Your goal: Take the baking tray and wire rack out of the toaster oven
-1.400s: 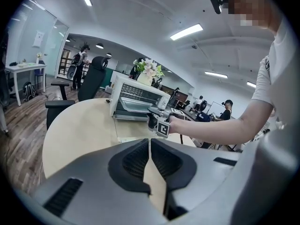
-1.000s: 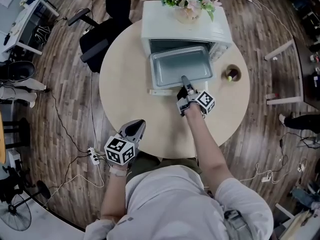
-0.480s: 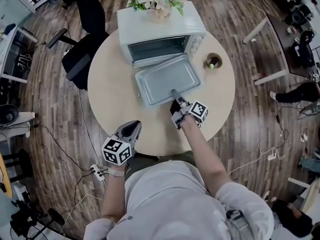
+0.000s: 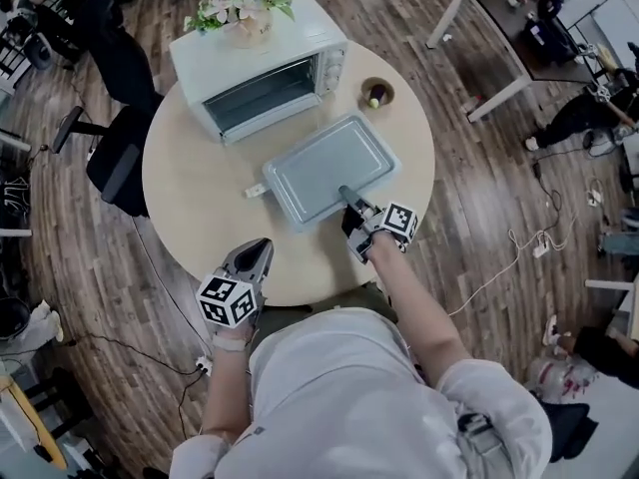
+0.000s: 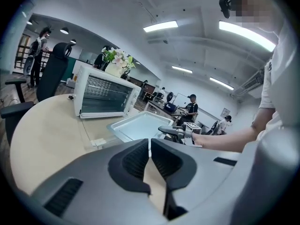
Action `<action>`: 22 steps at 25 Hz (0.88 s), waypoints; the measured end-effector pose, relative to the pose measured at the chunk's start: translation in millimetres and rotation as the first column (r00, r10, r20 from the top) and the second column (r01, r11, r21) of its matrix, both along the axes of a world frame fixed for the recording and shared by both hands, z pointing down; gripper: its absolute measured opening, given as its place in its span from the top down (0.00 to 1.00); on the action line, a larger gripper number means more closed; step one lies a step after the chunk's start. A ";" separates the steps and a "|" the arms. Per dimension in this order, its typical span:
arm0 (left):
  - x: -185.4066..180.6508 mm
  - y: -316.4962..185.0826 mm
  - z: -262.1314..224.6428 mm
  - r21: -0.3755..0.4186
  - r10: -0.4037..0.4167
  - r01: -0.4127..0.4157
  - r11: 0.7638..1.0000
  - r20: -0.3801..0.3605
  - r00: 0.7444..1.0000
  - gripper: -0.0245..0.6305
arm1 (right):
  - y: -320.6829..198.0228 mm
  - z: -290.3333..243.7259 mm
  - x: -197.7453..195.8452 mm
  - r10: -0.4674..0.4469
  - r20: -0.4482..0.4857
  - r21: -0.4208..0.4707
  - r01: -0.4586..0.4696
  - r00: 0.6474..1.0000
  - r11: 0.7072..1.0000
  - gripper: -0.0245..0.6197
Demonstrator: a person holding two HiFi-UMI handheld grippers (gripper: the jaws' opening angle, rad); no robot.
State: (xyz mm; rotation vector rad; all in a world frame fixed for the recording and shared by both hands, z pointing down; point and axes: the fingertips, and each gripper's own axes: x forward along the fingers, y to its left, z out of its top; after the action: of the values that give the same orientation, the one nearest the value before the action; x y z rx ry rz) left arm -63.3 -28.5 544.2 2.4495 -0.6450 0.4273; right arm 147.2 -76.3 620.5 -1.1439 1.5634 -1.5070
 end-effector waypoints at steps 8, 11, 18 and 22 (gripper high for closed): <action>27.3 5.3 7.8 -0.011 0.143 -0.144 0.990 -0.016 0.990 0.96 | 54.6 0.5 34.1 0.062 0.033 0.032 -0.063 0.998 0.997 0.81; 37.6 4.9 9.3 -0.015 0.184 -0.184 0.983 -0.016 0.983 0.96 | 75.5 2.8 49.6 0.085 0.041 0.010 -0.085 0.996 0.996 0.81; 62.6 9.4 18.5 -0.029 0.226 -0.226 0.974 0.006 0.974 0.96 | 108.7 16.4 79.7 0.064 0.040 -0.027 -0.063 0.997 0.998 0.81; 79.8 14.0 18.4 -0.038 0.222 -0.221 0.974 0.017 0.975 0.96 | 115.1 31.2 94.5 0.017 0.034 -0.061 -0.015 0.999 0.998 0.81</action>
State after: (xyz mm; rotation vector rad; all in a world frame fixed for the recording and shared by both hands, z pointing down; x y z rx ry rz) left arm 16.5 -14.5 562.6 2.4946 -0.3689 0.5475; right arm 241.7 38.9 651.6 -1.1559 1.4916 -1.5657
